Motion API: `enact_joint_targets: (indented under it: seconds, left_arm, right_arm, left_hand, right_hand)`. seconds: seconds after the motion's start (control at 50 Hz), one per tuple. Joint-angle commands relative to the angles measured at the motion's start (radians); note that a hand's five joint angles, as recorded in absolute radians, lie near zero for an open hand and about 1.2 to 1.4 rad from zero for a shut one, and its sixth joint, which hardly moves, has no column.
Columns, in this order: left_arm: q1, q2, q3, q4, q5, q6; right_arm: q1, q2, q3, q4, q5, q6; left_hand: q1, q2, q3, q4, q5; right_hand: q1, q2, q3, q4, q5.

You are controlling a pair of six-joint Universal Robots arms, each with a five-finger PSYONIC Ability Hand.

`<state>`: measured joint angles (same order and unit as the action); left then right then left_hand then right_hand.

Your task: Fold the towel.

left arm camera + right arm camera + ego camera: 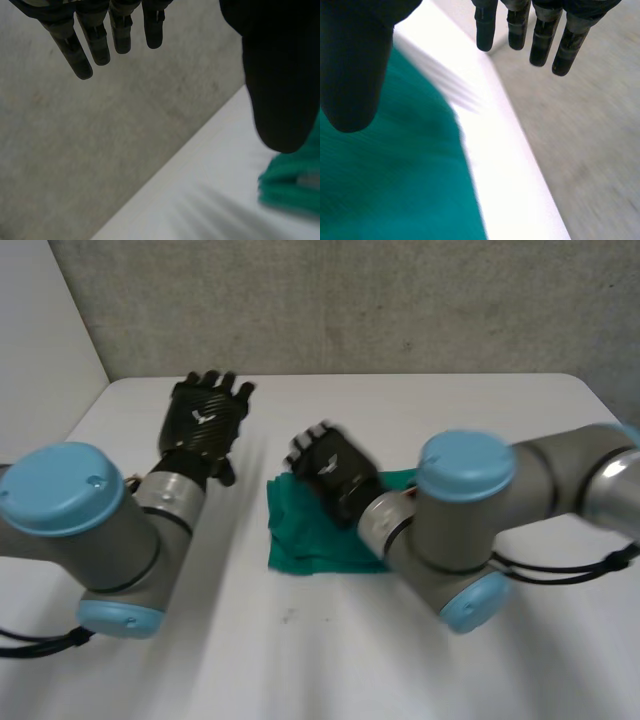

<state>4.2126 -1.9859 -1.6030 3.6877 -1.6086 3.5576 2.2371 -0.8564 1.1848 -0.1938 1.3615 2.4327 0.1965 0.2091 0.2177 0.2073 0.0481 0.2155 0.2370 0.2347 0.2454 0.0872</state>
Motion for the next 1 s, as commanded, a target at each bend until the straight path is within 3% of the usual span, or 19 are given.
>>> enact_joint_targets:
  seconds: [0.02, 0.08, 0.16, 0.3, 0.36, 0.46, 0.78, 0.82, 0.88, 1.0]
  left_arm:
    - [-0.141, -0.112, 0.161, 0.006, -0.001, -0.039]
    - [-0.184, -0.175, 0.224, 0.002, 0.004, -0.066]
    - [-0.21, -0.272, 0.311, -0.003, 0.006, -0.069]
    - [-0.209, -0.415, 0.416, -0.021, 0.006, -0.051]
    - [-0.201, -0.427, 0.414, -0.047, 0.007, -0.037]
    - [-0.188, -0.418, 0.377, -0.11, -0.001, -0.034]
    - [-0.152, -0.281, 0.193, -0.176, -0.094, -0.034]
    - [-0.152, -0.275, 0.181, -0.179, -0.096, -0.036]
    - [-0.152, -0.265, 0.158, -0.184, -0.097, -0.036]
    - [-0.149, -0.205, 0.106, -0.195, -0.105, -0.037]
  right_arm:
    - [-0.181, -0.184, 0.151, 0.04, 0.174, 0.356]
    - [-0.258, -0.229, 0.244, 0.083, 0.163, 0.452]
    - [-0.362, -0.243, 0.355, 0.103, 0.122, 0.462]
    - [-0.436, -0.233, 0.452, 0.073, 0.018, 0.457]
    - [-0.452, -0.224, 0.461, 0.024, 0.005, 0.468]
    - [-0.461, -0.204, 0.461, -0.01, -0.001, 0.476]
    - [-0.461, -0.184, 0.478, -0.013, 0.004, 0.488]
    - [-0.461, -0.174, 0.475, -0.013, 0.008, 0.497]
    - [-0.462, -0.171, 0.469, -0.019, 0.019, 0.506]
    - [-0.453, -0.178, 0.403, -0.027, 0.08, 0.497]
  left_hand:
    - [0.017, 0.004, -0.004, 0.006, -0.009]
    - [0.023, 0.01, 0.002, 0.012, -0.003]
    - [0.032, 0.019, 0.01, 0.021, 0.006]
    - [0.073, 0.06, 0.052, 0.062, 0.047]
    - [0.07, 0.057, 0.049, 0.059, 0.044]
    - [0.067, 0.054, 0.046, 0.056, 0.041]
    - [0.061, 0.048, 0.04, 0.05, 0.035]
    - [0.061, 0.048, 0.04, 0.05, 0.035]
    - [0.061, 0.048, 0.04, 0.05, 0.035]
    - [0.055, 0.043, 0.034, 0.044, 0.029]
  right_hand:
    - [-0.041, -0.062, -0.06, -0.071, -0.087]
    - [-0.041, -0.062, -0.06, -0.071, -0.087]
    - [-0.041, -0.062, -0.06, -0.071, -0.087]
    - [0.145, 0.124, 0.126, 0.115, 0.099]
    - [0.368, 0.347, 0.349, 0.338, 0.322]
    - [0.583, 0.561, 0.564, 0.553, 0.537]
    - [0.553, 0.532, 0.534, 0.524, 0.507]
    - [0.694, 0.672, 0.674, 0.664, 0.647]
    - [1.179, 1.158, 1.16, 1.15, 1.133]
    - [1.181, 1.159, 1.162, 1.151, 1.135]
